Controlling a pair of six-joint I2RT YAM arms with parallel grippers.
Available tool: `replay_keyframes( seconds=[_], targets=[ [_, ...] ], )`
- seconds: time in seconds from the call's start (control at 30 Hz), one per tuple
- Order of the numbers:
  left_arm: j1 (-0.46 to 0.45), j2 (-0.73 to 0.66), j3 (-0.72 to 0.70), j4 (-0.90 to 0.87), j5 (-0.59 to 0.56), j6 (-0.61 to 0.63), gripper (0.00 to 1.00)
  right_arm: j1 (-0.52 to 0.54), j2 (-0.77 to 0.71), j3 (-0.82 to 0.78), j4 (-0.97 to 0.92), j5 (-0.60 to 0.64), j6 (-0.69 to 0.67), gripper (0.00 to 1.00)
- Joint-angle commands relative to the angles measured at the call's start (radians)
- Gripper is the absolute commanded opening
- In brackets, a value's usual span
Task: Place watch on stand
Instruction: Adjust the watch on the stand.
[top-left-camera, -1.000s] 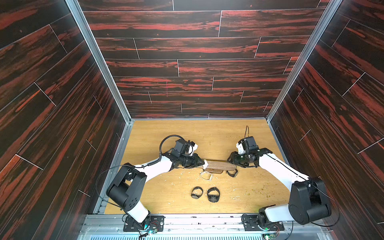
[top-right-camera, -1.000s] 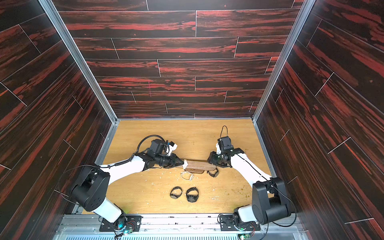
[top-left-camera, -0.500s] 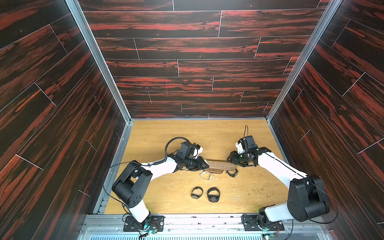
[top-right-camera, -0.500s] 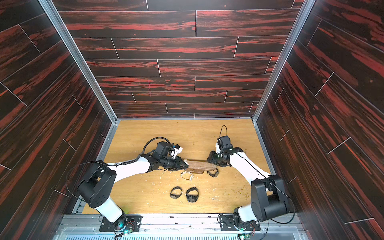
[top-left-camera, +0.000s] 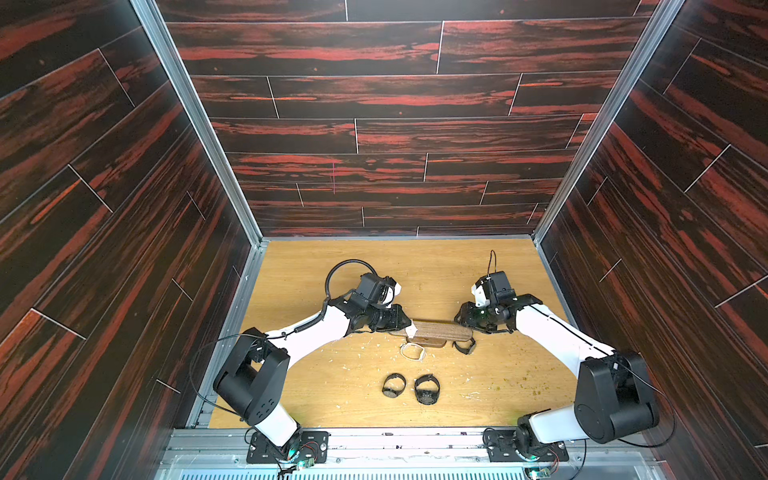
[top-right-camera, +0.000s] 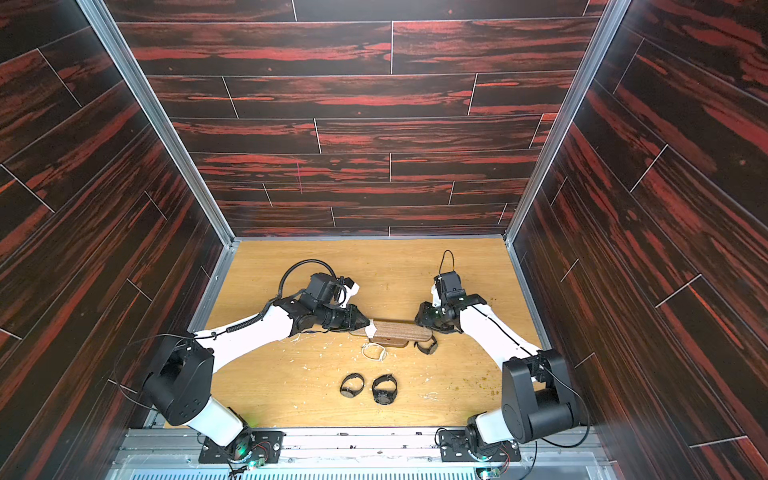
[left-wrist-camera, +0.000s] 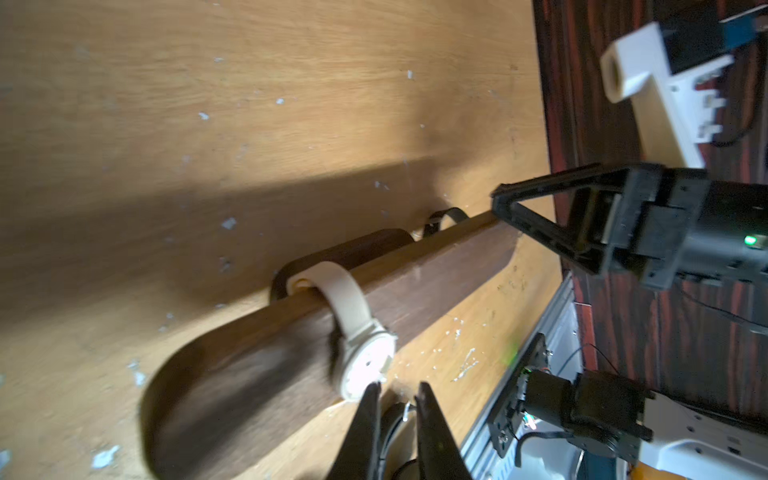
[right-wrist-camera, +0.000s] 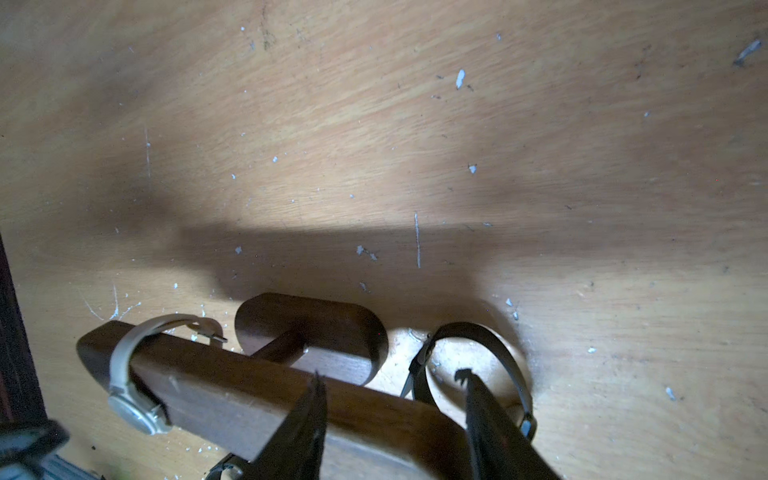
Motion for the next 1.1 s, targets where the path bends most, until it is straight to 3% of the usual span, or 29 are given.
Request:
replay_keyframes(
  seconds=[0.0,1.07],
  targets=[
    [0.007,-0.005,0.019,-0.048,-0.032,0.021,0.20,0.004,0.003,0.014,-0.021,0.008,-0.012,0.55],
    [-0.021,0.125,0.060,0.128,0.076,-0.102,0.20,0.005,0.038,0.047,-0.016,0.009,-0.026,0.55]
  ],
)
